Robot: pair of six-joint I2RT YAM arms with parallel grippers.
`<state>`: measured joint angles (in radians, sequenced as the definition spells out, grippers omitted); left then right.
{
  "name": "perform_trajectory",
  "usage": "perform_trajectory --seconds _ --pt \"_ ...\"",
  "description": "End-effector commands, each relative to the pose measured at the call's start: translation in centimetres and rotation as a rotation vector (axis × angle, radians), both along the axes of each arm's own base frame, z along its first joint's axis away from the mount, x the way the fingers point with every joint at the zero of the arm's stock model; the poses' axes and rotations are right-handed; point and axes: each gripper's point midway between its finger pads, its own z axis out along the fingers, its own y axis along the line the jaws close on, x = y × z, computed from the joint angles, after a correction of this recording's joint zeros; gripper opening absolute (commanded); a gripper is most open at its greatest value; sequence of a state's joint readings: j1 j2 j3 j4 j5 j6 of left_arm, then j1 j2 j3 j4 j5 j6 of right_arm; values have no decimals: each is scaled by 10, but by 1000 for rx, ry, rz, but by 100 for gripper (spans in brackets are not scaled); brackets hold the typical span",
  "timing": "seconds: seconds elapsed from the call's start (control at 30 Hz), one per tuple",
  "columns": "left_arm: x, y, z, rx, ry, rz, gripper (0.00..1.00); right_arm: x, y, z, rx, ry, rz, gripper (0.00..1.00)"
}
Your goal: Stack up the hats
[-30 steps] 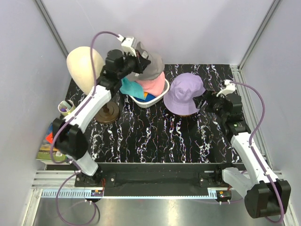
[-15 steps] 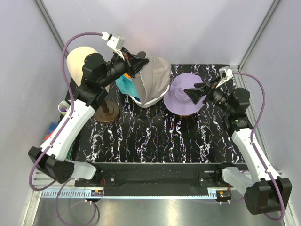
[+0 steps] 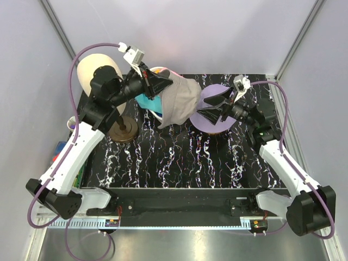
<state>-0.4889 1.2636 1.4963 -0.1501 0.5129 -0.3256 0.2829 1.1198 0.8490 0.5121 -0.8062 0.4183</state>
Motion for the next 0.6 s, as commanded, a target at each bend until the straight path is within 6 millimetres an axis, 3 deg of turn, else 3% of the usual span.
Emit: perform_trajectory --seconds 0.0,0.17,0.3,0.4,0.57 --pt "-26 1 17 -8 -41 -63 0 2 0 29 2 -155 -8 82" --pt "-41 1 22 -13 -50 -106 0 11 2 19 -41 -197 -10 83" --pt "-51 3 29 -19 -68 -118 0 11 10 11 -61 -197 60 76" --pt "-55 3 30 -19 -73 -126 0 7 12 14 -35 -240 84 76" --pt "-59 0 30 -19 -69 -152 0 -1 18 21 -2 -252 171 68"
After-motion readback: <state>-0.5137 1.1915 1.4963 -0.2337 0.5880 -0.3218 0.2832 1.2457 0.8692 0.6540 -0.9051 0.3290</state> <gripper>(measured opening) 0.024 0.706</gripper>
